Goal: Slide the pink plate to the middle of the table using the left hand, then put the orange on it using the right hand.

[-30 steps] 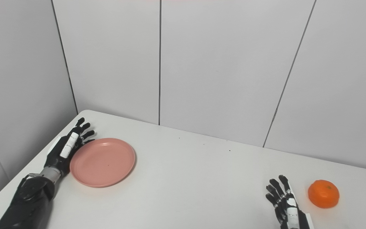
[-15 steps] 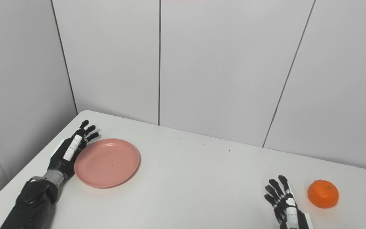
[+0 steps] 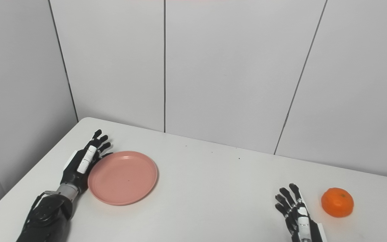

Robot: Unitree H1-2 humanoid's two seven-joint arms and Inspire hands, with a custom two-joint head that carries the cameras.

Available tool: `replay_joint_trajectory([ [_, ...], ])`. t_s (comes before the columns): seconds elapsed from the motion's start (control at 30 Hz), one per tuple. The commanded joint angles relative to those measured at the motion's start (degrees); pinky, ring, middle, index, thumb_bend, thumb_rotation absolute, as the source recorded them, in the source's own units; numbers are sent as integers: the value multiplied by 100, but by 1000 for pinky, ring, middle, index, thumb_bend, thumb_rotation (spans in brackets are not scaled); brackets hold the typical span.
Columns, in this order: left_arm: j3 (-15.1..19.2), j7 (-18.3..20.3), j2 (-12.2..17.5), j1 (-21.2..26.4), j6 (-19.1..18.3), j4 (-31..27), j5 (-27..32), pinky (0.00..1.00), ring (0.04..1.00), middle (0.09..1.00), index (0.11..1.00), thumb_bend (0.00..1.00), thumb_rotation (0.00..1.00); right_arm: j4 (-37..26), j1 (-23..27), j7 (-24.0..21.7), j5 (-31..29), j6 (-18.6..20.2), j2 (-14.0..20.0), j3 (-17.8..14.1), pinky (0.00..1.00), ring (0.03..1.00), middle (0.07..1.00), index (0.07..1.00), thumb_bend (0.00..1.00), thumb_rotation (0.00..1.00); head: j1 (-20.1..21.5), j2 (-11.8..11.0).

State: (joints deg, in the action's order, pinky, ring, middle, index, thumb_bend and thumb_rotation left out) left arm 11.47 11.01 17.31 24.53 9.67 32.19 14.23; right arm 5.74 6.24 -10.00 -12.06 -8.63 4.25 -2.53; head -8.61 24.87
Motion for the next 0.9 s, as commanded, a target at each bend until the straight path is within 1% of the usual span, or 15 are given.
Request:
replay_joint_trajectory([
  [0.0, -103, -40, -198, -12, -50, -20, -58, 838, 958, 993, 1000, 1000, 825, 330, -435, 10, -11, 143, -194, 108, 888, 880, 901, 953, 817, 1000, -1, 8],
  [0.17, -97, -218, -298, -48, -146, -162, -95, 854, 949, 988, 1000, 1000, 825, 275, -448, -9, -24, 146, -200, 115, 879, 878, 906, 957, 808, 1000, -5, 14],
  [0.3, -118, -578, -416, -104, -395, -439, -305, 824, 937, 981, 1000, 1000, 833, 267, -450, -11, -5, 144, -194, 128, 883, 883, 912, 961, 803, 1000, 9, 21],
  [0.4, -120, -723, -479, -117, -492, -529, -345, 821, 937, 977, 1000, 1000, 835, 265, -451, -8, 0, 139, -200, 139, 882, 880, 907, 959, 802, 1000, 22, 21],
  [0.5, -123, -783, -519, -131, -586, -617, -348, 834, 935, 976, 1000, 1000, 833, 261, -454, -11, 18, 137, -196, 150, 881, 882, 910, 960, 804, 1000, 39, 32],
  [0.73, -222, -783, -616, -187, -829, -897, -331, 807, 936, 975, 1000, 1000, 828, 218, -467, -7, 24, 179, -194, 156, 872, 876, 905, 953, 810, 1000, 34, 45],
  [0.87, -290, -764, -676, -222, -836, -1008, -344, 811, 933, 962, 1000, 1000, 832, 203, -467, 5, 26, 207, -199, 157, 869, 873, 902, 950, 809, 1000, 34, 45],
])
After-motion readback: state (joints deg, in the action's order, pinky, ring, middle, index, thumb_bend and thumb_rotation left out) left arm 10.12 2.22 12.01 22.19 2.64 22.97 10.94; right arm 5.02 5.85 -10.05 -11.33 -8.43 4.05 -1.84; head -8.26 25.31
